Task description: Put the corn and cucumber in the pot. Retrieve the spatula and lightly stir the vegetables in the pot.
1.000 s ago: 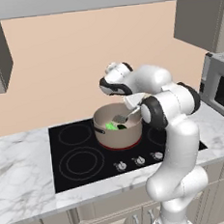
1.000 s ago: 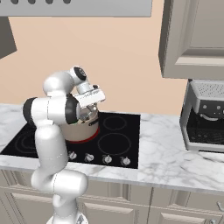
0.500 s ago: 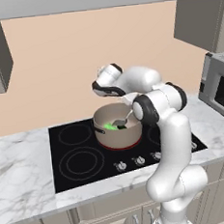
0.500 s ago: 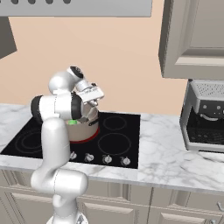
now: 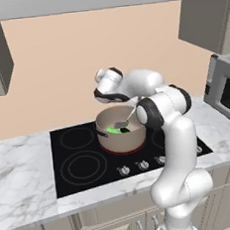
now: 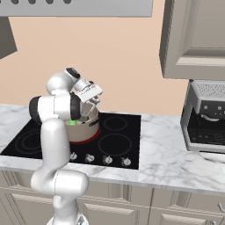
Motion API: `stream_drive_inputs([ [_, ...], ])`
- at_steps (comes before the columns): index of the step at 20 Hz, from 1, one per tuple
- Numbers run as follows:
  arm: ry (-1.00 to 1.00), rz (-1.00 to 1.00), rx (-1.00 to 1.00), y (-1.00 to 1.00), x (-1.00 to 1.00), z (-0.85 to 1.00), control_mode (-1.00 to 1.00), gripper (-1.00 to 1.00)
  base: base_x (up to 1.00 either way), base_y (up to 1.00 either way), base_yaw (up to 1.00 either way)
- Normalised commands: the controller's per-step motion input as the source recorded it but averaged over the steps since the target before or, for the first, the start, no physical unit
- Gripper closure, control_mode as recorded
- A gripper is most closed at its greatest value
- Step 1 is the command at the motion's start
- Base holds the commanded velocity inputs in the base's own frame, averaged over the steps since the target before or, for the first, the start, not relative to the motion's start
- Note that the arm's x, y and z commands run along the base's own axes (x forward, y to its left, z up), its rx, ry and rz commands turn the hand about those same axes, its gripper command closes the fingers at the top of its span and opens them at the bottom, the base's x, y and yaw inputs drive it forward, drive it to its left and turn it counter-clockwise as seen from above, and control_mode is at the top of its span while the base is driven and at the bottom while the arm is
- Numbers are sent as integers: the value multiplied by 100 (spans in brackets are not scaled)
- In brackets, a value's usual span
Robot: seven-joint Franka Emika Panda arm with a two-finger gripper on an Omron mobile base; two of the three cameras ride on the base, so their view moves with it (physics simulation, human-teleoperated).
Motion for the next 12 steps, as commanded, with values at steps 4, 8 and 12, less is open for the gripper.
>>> stream_drive_inputs([
  [4, 9, 13, -9, -34, 8, 1, -100, 100, 0, 0, 0],
  [8, 1, 1, -5, -4, 14, 0, -100, 100, 0, 0, 0],
  [12, 0, 0, -5, 9, 39, 0, -100, 100, 0, 0, 0],
])
